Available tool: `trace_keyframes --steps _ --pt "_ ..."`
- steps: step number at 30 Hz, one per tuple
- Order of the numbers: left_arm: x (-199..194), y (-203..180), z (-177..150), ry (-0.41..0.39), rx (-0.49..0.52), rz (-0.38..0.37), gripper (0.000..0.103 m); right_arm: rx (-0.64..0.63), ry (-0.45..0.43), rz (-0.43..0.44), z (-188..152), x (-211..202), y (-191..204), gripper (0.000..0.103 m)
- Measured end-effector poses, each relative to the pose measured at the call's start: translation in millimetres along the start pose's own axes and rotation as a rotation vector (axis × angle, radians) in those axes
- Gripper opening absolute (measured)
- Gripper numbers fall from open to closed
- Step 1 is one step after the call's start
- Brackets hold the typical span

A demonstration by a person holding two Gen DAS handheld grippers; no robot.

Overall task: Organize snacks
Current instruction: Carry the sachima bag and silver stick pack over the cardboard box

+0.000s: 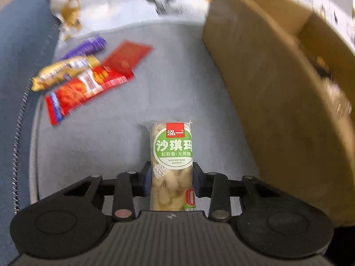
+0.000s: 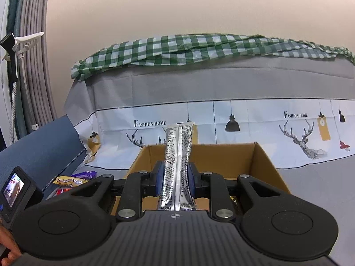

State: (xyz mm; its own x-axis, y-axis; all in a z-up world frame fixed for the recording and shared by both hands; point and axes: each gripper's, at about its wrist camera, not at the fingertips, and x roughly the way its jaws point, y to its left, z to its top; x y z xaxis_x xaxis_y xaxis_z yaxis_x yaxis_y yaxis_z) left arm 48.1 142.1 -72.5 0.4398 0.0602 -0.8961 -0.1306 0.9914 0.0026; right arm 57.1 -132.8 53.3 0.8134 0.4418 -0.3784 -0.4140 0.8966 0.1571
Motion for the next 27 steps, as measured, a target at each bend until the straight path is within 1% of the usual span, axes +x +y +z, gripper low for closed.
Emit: trace_keyframes --steps 6,10,14,18,21,24,27 --pt "-40.6 16.6 13.5 -0.203 -0.15 -0.039 0.04 0.021 -0.016 -0.004 10.6 -9.1 -10.8 0.024" --pt "-68.7 11.6 24.2 -0.318 -0.182 -0.049 0.04 -0.02 -0.028 -0.03 15.3 -9.3 -16.8 0.024" --pt "-99.1 2.8 31.2 -0.43 -0.203 -0.086 0.04 -0.012 -0.017 -0.063 9.5 -9.2 -26.4 0.024" --pt "-122.0 -14.4 37.1 -0.522 -0.193 -0.13 0.04 -0.007 -0.017 -0.076 6.8 -7.8 -32.4 0.024" --pt "-139.3 -27.2 48.5 -0.568 -0.212 -0.204 0.04 0.0 -0.002 -0.087 5.5 -2.8 -35.8 0.024" --pt "-153.0 -54.4 67.5 -0.613 -0.157 -0.24 0.04 0.013 0.006 -0.101 4.1 0.4 -39.7 0.024" --pt "-155.9 -80.6 83.8 -0.66 -0.102 -0.278 0.04 0.034 0.012 -0.124 3.0 2.3 -44.5 0.024"
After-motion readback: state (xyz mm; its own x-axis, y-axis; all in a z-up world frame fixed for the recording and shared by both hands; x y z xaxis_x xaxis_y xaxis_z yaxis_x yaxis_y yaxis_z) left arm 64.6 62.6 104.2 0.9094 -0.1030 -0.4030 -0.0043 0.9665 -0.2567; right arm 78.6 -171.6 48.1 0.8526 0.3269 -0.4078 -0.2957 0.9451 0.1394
